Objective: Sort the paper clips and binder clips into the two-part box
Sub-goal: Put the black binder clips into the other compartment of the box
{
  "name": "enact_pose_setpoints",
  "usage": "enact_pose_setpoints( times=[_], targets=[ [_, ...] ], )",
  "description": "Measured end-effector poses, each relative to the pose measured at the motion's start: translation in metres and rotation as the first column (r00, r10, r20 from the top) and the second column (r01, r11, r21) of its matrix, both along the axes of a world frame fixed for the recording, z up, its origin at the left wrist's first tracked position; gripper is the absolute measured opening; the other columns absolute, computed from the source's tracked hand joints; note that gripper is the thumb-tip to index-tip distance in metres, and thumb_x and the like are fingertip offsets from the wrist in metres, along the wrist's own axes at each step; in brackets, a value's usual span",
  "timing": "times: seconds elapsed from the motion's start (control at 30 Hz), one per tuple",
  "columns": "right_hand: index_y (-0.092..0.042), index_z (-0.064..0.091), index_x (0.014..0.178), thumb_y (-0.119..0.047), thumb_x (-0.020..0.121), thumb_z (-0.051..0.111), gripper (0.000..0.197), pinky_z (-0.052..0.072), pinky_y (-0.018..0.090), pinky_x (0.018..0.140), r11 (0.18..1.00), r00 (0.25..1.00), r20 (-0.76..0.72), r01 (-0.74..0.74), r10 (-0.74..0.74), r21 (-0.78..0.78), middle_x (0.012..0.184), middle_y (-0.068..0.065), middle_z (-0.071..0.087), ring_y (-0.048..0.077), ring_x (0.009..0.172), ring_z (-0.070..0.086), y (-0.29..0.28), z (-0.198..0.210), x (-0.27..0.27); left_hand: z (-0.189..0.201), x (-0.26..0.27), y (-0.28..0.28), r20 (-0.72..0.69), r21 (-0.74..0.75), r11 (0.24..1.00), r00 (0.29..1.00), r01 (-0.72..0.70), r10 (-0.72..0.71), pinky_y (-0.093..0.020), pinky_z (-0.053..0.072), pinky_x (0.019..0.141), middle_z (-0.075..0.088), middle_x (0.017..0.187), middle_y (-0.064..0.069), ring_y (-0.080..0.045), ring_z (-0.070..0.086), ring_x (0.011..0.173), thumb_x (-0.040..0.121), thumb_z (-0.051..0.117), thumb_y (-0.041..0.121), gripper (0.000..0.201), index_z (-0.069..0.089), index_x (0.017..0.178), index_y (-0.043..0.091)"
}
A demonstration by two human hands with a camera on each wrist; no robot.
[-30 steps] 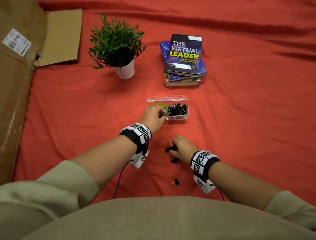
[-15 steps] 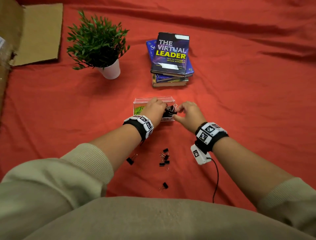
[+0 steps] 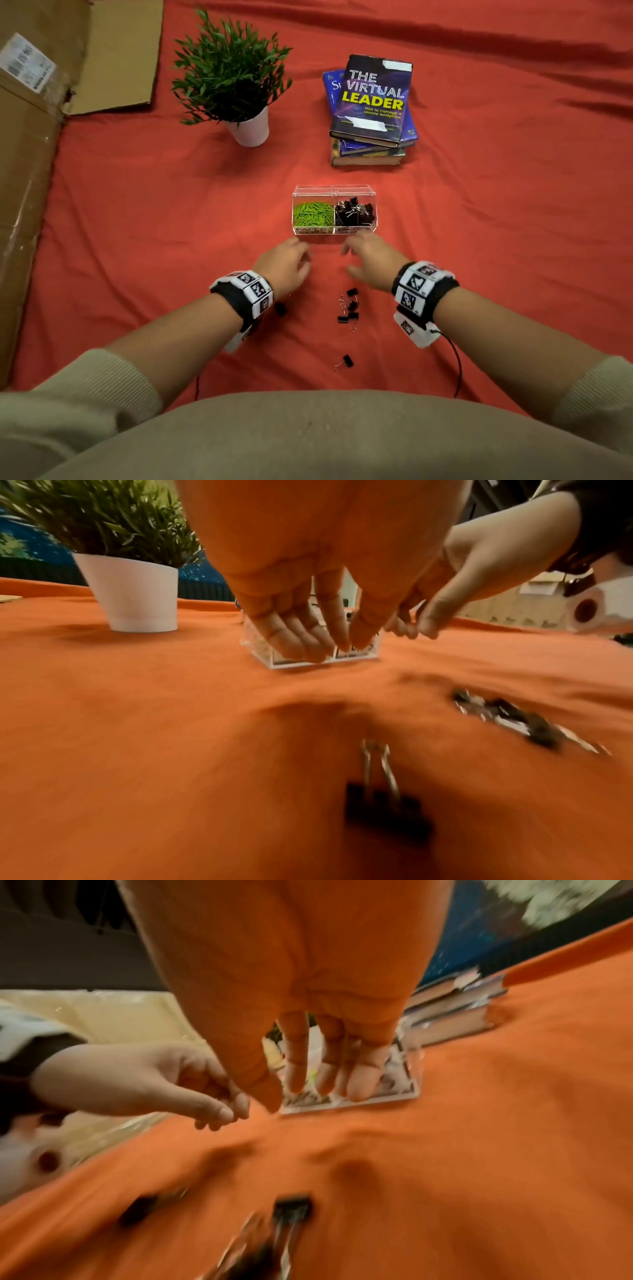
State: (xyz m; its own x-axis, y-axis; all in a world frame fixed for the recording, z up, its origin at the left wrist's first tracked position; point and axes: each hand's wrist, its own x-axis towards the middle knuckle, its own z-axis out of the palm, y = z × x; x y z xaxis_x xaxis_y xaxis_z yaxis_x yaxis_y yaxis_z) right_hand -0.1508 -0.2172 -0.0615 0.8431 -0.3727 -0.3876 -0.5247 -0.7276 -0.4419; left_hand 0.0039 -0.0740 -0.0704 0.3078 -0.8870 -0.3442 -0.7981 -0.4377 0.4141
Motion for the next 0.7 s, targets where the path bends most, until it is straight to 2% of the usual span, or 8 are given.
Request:
enact_pose_setpoints(
  times=[0.07, 0.17, 0.23, 0.33, 0.43, 0.53, 0.6, 0.7],
  targets=[
    [-0.022, 0.05, 0.12, -0.033, 0.078, 0.065, 0.046, 0.045, 0.038, 0.092, 0.995, 0.986, -0.138, -0.092, 0.096, 0.036, 0.119, 0.006, 0.045, 0.024, 0.114, 0.044, 0.024, -0.01, -0.014, -0.003, -0.003, 0.025, 0.043, 0.15, 0.989, 0.999, 0.019, -0.026, -0.036, 0.049, 0.083, 0.056, 0.109, -0.002, -0.026, 0.059, 0.102, 0.084, 0.059, 0.037, 0.024, 0.057, 0.102, 0.021],
    [-0.023, 0.045, 0.123, -0.038, 0.071, 0.072, 0.061, 0.049, 0.041, 0.087, 0.985, 0.965, -0.202, -0.172, 0.166, -0.012, 0.121, 0.007, 0.039, 0.026, 0.111, 0.039, 0.046, -0.024, -0.029, -0.011, -0.01, 0.052, 0.047, 0.227, 0.974, 0.999, 0.004, -0.015, -0.035, 0.048, 0.081, 0.055, 0.109, -0.001, -0.026, 0.061, 0.1, 0.079, 0.065, 0.042, 0.033, 0.055, 0.104, 0.022],
    [-0.02, 0.046, 0.121, -0.032, 0.072, 0.073, 0.058, 0.048, 0.042, 0.088, 0.984, 0.965, -0.2, -0.177, 0.172, -0.008, 0.121, 0.007, 0.038, 0.027, 0.11, 0.039, 0.051, -0.028, -0.032, -0.017, -0.014, 0.061, 0.029, 0.228, 0.974, 1.0, 0.005, -0.012, -0.035, 0.047, 0.081, 0.055, 0.111, -0.003, -0.028, 0.06, 0.1, 0.08, 0.066, 0.037, 0.034, 0.053, 0.106, 0.019],
    [-0.017, 0.051, 0.116, -0.019, 0.078, 0.067, 0.042, 0.044, 0.037, 0.091, 0.99, 0.973, -0.182, -0.136, 0.141, 0.045, 0.12, 0.007, 0.041, 0.027, 0.109, 0.043, 0.057, -0.032, -0.034, -0.019, -0.02, 0.065, 0.012, 0.192, 0.981, 1.0, -0.01, 0.008, -0.035, 0.046, 0.081, 0.057, 0.11, -0.005, -0.028, 0.059, 0.102, 0.081, 0.064, 0.029, 0.031, 0.053, 0.107, 0.017],
    [-0.015, 0.058, 0.104, -0.014, 0.078, 0.064, 0.026, 0.043, 0.034, 0.089, 0.993, 0.985, -0.156, -0.065, 0.079, 0.095, 0.114, 0.006, 0.045, 0.026, 0.105, 0.046, 0.06, -0.034, -0.037, -0.016, -0.028, 0.063, -0.025, 0.155, 0.987, 0.999, -0.042, 0.047, -0.035, 0.049, 0.082, 0.059, 0.109, -0.004, -0.028, 0.06, 0.1, 0.078, 0.062, 0.027, 0.031, 0.052, 0.106, 0.02],
    [-0.01, 0.063, 0.091, -0.007, 0.077, 0.062, 0.014, 0.046, 0.034, 0.088, 0.986, 0.996, -0.068, 0.068, -0.058, 0.152, 0.106, 0.008, 0.049, 0.027, 0.096, 0.055, 0.059, -0.037, -0.041, -0.013, -0.042, 0.055, -0.107, 0.097, 0.995, 0.993, -0.031, 0.041, -0.035, 0.049, 0.087, 0.057, 0.111, -0.004, -0.026, 0.06, 0.101, 0.077, 0.062, 0.027, 0.033, 0.053, 0.108, 0.02],
    [-0.007, 0.064, 0.086, -0.001, 0.076, 0.061, 0.012, 0.044, 0.026, 0.083, 0.975, 0.989, -0.023, 0.147, -0.146, 0.166, 0.103, 0.009, 0.052, 0.026, 0.09, 0.058, 0.057, -0.039, -0.044, -0.014, -0.056, 0.047, -0.16, 0.066, 0.998, 0.987, 0.011, -0.001, -0.036, 0.048, 0.091, 0.055, 0.111, -0.005, -0.025, 0.059, 0.103, 0.078, 0.062, 0.026, 0.032, 0.055, 0.109, 0.017],
    [-0.006, 0.066, 0.081, 0.003, 0.073, 0.063, 0.013, 0.035, 0.014, 0.071, 0.945, 0.962, 0.029, 0.259, -0.27, 0.201, 0.09, 0.006, 0.057, 0.025, 0.083, 0.059, 0.053, -0.042, -0.05, -0.016, -0.074, 0.033, -0.177, 0.039, 0.998, 0.983, 0.059, -0.051, -0.037, 0.047, 0.091, 0.051, 0.11, -0.007, -0.027, 0.059, 0.101, 0.081, 0.061, 0.024, 0.03, 0.057, 0.109, 0.014]
  ],
)
